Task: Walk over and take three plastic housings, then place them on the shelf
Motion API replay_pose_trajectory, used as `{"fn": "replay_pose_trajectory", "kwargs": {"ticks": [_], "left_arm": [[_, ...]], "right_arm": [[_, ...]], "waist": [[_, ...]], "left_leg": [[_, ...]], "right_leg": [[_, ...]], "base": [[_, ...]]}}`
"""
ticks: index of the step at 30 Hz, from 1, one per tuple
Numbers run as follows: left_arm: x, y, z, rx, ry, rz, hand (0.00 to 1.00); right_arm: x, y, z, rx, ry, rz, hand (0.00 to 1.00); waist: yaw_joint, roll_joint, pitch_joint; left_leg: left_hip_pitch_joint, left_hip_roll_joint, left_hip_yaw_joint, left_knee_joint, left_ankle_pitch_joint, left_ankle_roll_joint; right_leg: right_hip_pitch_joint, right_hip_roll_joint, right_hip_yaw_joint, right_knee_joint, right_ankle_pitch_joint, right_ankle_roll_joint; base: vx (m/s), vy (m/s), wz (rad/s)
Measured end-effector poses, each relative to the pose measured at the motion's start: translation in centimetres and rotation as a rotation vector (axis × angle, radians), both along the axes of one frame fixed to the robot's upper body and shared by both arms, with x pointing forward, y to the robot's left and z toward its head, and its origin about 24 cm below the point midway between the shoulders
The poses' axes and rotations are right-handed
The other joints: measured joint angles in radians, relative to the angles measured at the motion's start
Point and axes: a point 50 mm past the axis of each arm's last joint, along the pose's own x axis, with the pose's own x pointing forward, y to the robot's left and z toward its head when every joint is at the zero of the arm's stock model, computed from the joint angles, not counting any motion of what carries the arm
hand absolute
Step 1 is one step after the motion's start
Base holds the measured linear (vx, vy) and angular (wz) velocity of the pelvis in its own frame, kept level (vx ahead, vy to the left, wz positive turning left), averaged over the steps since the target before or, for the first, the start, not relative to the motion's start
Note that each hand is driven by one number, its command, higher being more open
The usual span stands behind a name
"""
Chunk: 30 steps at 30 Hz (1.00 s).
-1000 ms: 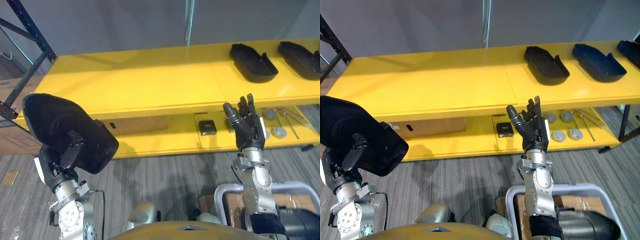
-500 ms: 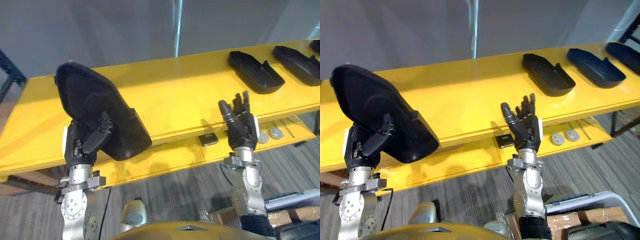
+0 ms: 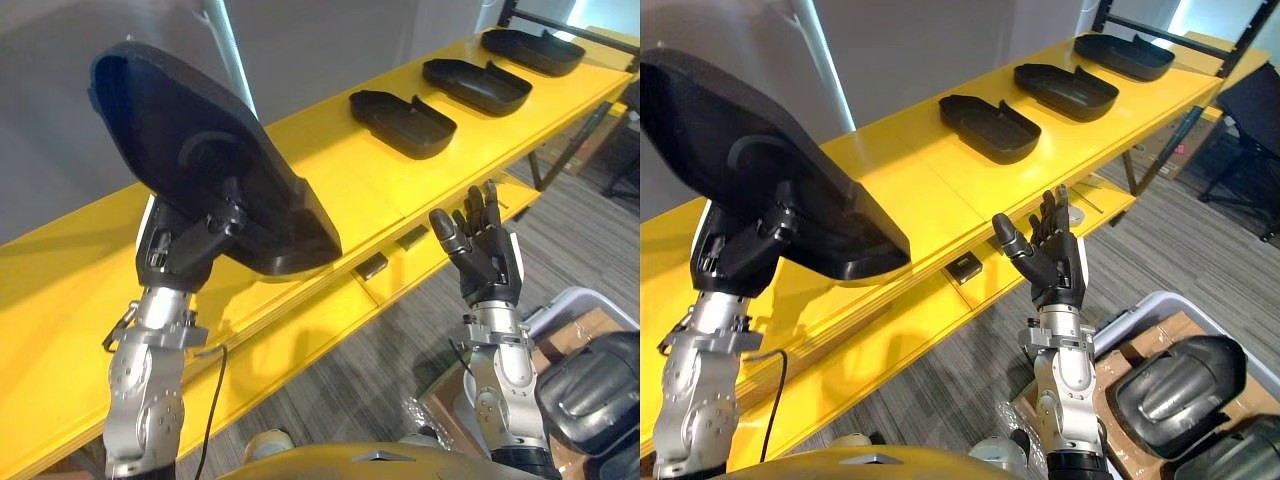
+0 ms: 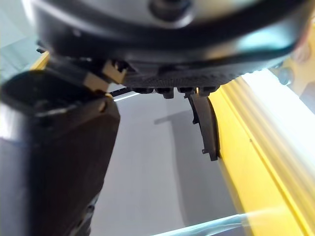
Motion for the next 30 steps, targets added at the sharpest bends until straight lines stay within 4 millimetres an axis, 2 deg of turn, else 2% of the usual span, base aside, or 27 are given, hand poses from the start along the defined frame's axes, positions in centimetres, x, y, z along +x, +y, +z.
{"fn": "replay_pose_trajectory", "kwargs": {"ticks": [2, 5, 6, 16, 17, 22, 25, 30], "left_arm": [[1.2, 0.7, -0.4, -0.03, 0.053, 0.057, 0.0], [3.5, 3.1, -1.9, -0.102, 0.192, 0.185, 0.0], [6.1, 6.7, -5.2, -0.168, 0.445, 0.286, 0.0], [9.3, 7.6, -3.0, -0.017, 0.509, 0.248, 0.0], [9.7, 7.5, -2.9, -0.011, 0.522, 0.243, 1.0], [10.3, 8.1, -2.9, 0.0, 0.574, 0.233, 1.0], [10.9, 8.3, -1.8, 0.042, 0.561, 0.24, 1.0], [11.9, 8.9, -0.8, 0.131, 0.584, 0.32, 1.0]], "right_arm": [[-0.1, -0.1, -0.2, -0.016, 0.019, 0.016, 1.0], [-0.4, 0.3, -0.1, -0.031, 0.025, 0.057, 1.0], [-0.5, 1.0, -0.5, -0.039, 0.049, 0.113, 1.0], [-0.6, 2.7, -1.0, -0.091, 0.087, 0.266, 1.0], [-0.5, 2.8, -1.0, -0.09, 0.092, 0.271, 1.0], [-0.6, 3.9, -0.1, -0.088, 0.058, 0.315, 1.0], [-0.3, 5.1, 0.9, -0.09, 0.012, 0.373, 1.0], [-0.1, 6.3, 1.6, -0.109, -0.018, 0.44, 1.0]], "waist": [[0.0, 0.0, 0.0], [-0.005, -0.001, 0.0], [-0.027, -0.003, 0.001], [-0.056, -0.011, 0.007], [-0.056, -0.012, 0.014], [-0.058, -0.015, 0.055], [-0.055, -0.019, 0.076], [-0.055, -0.013, 0.092]], "left_leg": [[0.015, 0.0, 0.016, -0.014, 0.004, 0.0], [0.018, 0.0, 0.043, -0.017, 0.006, -0.001], [0.021, 0.0, 0.069, -0.03, 0.016, -0.003], [0.011, 0.001, 0.1, -0.029, 0.016, -0.003], [0.009, 0.001, 0.1, -0.027, 0.016, -0.003], [-0.01, 0.009, 0.1, -0.006, 0.01, -0.005], [-0.026, 0.019, 0.087, 0.006, 0.01, -0.005], [-0.026, 0.019, 0.081, 0.007, 0.01, -0.005]], "right_leg": [[-0.003, 0.003, 0.003, -0.001, 0.007, -0.003], [-0.018, 0.004, 0.011, -0.014, 0.017, -0.002], [-0.041, 0.009, 0.037, -0.02, 0.023, 0.0], [-0.084, 0.011, 0.08, -0.011, 0.027, 0.0], [-0.086, 0.011, 0.081, -0.012, 0.029, 0.001], [-0.099, 0.015, 0.084, -0.011, 0.031, 0.0], [-0.105, 0.023, 0.08, -0.012, 0.033, -0.002], [-0.101, 0.023, 0.077, -0.011, 0.033, -0.002]], "base": [[-0.03, -0.004, -0.26], [-0.07, -0.018, -0.34], [-0.07, -0.038, -0.34], [-0.02, -0.009, -0.12], [-0.03, -0.008, -0.06], [-0.05, -0.015, -0.01], [-0.02, -0.039, 0.04], [0.0, -0.005, 0.01]]}}
